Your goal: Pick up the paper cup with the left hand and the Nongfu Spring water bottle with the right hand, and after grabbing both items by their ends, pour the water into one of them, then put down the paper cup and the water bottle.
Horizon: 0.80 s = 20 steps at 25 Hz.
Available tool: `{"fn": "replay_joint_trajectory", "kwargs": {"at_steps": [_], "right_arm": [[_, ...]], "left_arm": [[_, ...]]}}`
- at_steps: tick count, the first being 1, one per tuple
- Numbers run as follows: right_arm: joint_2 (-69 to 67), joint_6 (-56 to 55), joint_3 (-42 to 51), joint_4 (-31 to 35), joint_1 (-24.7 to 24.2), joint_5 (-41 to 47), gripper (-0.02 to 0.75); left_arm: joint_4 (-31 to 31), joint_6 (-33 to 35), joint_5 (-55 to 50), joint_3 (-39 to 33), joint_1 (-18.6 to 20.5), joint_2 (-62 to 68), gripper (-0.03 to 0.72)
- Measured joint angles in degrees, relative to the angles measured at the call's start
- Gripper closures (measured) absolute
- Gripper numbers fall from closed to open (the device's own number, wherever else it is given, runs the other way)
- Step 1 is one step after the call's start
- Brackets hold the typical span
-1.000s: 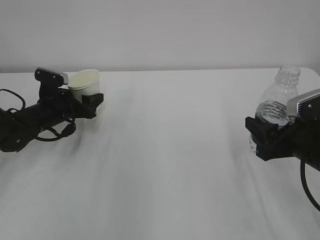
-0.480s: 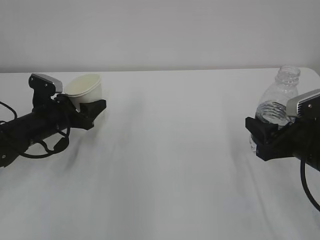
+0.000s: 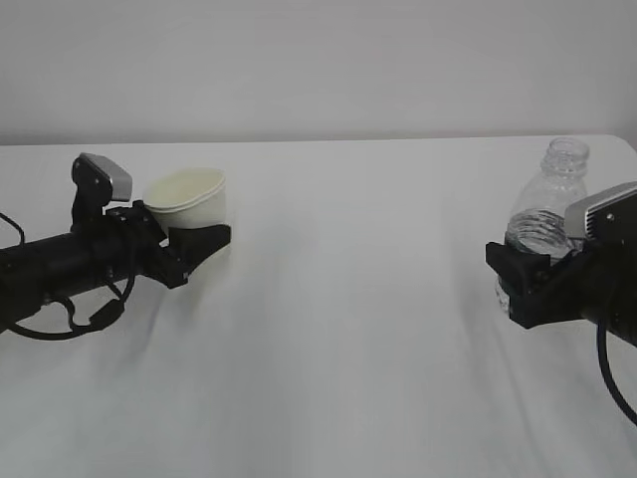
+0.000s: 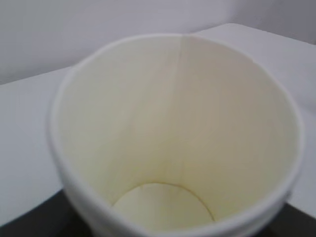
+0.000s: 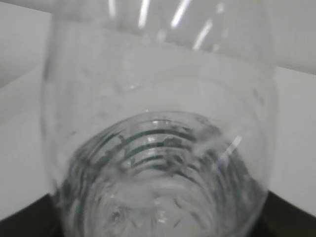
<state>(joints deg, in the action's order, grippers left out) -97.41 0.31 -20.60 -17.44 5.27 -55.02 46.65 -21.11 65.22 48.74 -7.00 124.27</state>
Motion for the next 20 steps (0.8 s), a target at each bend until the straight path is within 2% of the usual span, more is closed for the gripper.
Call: {"fn": "replay_joint_trajectory", "kwargs": {"at_steps": [11,20], "right_arm": [[0.0,0.1,0.0,-4.5,0.0,0.1,0.262],[0.0,0.3,0.0,-8.1,0.0,0.1,0.262]], "left_arm": [[15.9,-5.7,0.1,0.0,-0.4,0.0,0.233],[20.2,-5.8,0.1,0.0,-7.1,-0.1,0.234]]}}
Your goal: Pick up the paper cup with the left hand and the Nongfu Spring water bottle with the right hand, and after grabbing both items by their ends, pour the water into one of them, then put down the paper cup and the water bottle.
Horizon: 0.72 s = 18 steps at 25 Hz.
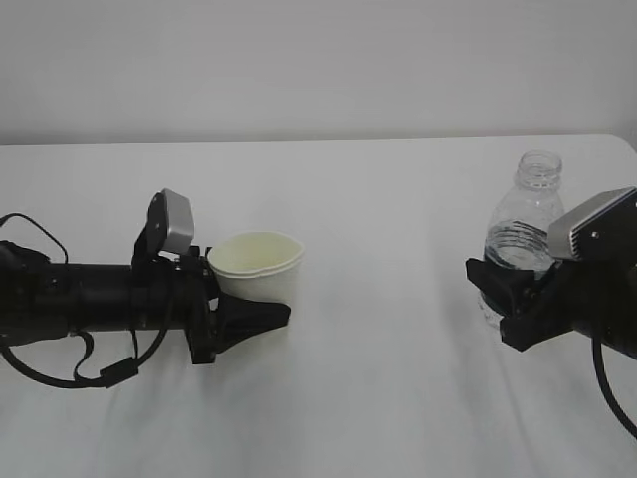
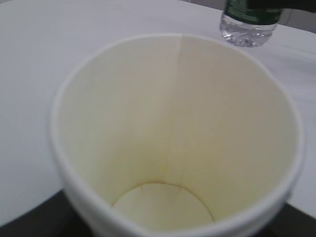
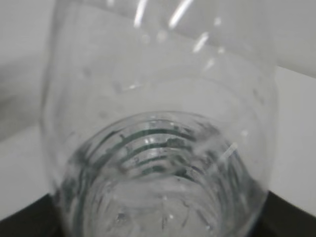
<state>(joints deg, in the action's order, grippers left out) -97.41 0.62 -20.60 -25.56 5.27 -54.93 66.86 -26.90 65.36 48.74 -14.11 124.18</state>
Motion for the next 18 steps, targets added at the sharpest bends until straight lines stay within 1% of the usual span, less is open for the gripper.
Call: {"fn": "replay_joint_trajectory", "kwargs": {"at_steps": [6,12,18], "right_arm": [[0.0,1.9,0.0,-2.5,0.0,0.0,0.262],[0.0,3.1,0.0,-7.0,0.0,0.0,0.262],[0.0,3.3,-0.9,-11.7,0.0,0.1,0.262]], "left_arm": [[0.3,0.1,0.0,0.0,-5.2,0.0,0.234],[0.4,4.1,0.1,0.0,-9.8,0.0,0.234],[0.2,5.8,0.1,0.0,-12.8,0.0,0.234]]}}
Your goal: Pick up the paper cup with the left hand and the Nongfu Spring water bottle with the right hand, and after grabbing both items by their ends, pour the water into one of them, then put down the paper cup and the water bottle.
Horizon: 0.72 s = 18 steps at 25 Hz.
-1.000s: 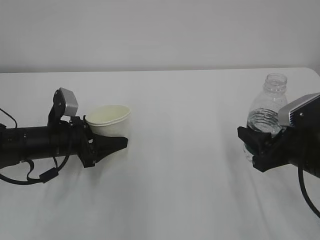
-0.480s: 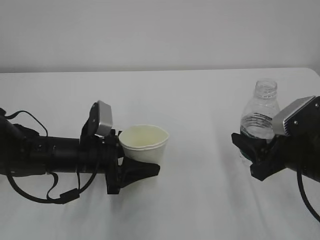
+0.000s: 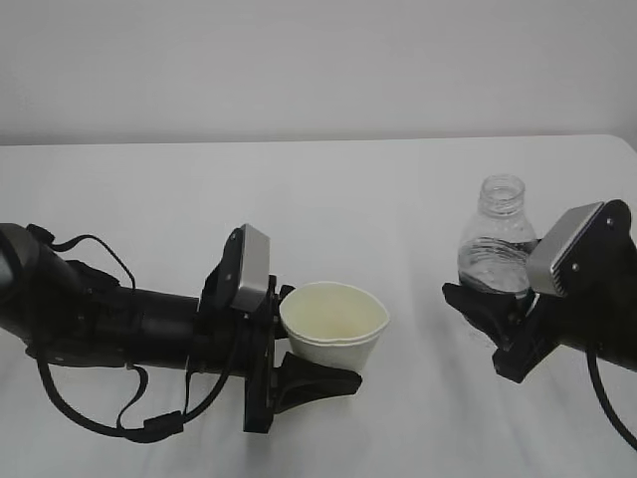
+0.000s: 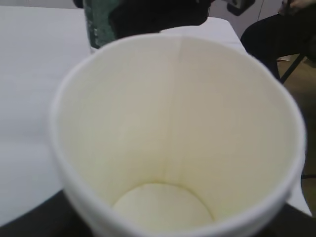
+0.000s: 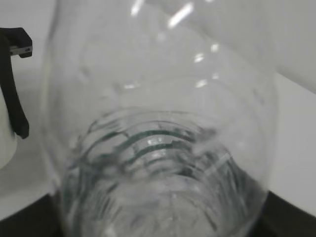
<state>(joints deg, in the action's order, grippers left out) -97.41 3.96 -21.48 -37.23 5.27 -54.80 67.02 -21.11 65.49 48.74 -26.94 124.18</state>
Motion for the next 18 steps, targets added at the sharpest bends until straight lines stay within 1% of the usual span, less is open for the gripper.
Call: {"fn": "replay_joint_trajectory", "kwargs": {"at_steps": [3,9,14,18], "right_arm": [[0.0,0.0,-1.0,-1.6,0.0,0.0,0.262],[0.0,0.0,-4.1,-3.7,0.0,0.6,0.262],[0.0,0.1,-6.5,-4.9,0.0,3.8,0.262],[0.0,0.3,-8.0,-6.9,0.0,4.4,0.262]], "left_arm": [[-1.3,1.6,0.0,0.0,-1.0,0.0,0.235],[-4.0,2.6,0.0,0.0,-2.4,0.0,0.235],[-4.4,2.6,0.0,0.0,-3.8,0.0,0.235],[-5.3,2.6,0.0,0.0,-4.9,0.0,0.235]]}}
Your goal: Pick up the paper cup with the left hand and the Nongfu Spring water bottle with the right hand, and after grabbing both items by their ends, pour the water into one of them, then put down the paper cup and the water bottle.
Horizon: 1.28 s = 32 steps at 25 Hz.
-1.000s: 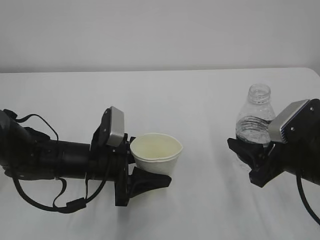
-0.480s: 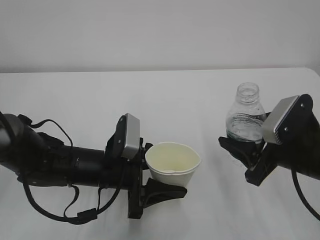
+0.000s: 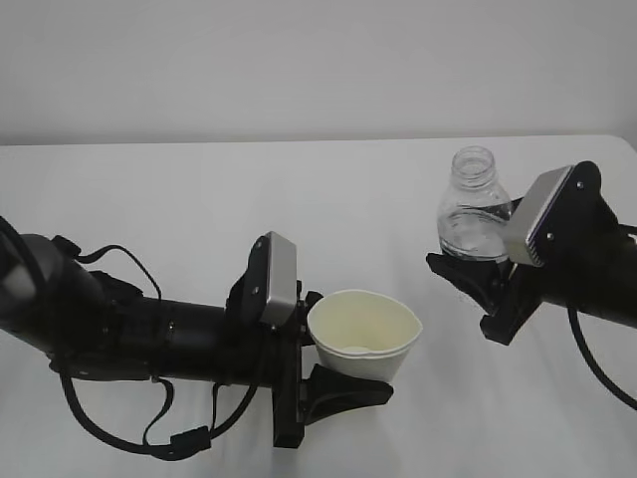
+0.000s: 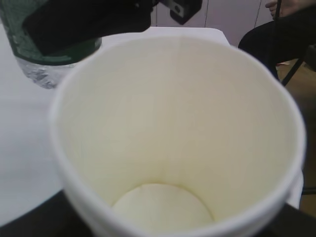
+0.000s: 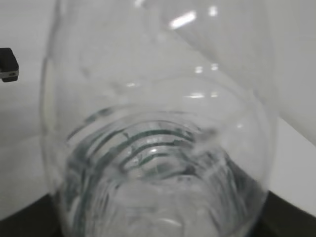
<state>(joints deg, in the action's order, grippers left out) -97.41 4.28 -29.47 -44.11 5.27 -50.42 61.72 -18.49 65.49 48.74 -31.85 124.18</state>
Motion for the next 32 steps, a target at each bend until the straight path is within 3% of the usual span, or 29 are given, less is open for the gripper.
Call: {"fn": "replay_joint_trajectory", "kwargs": {"at_steps": [15,32], "right_arm": [[0.0,1.8,-4.8,-5.1,0.7,2.3,0.262],[-0.1,14.2,-6.0,-5.4,2.9,3.2,0.262]], "left_arm": [[-3.2,0.1,0.0,0.0,-0.5,-1.0,0.236],[-4.1,0.1,0.0,0.0,-1.9,-1.0,0.241]]}}
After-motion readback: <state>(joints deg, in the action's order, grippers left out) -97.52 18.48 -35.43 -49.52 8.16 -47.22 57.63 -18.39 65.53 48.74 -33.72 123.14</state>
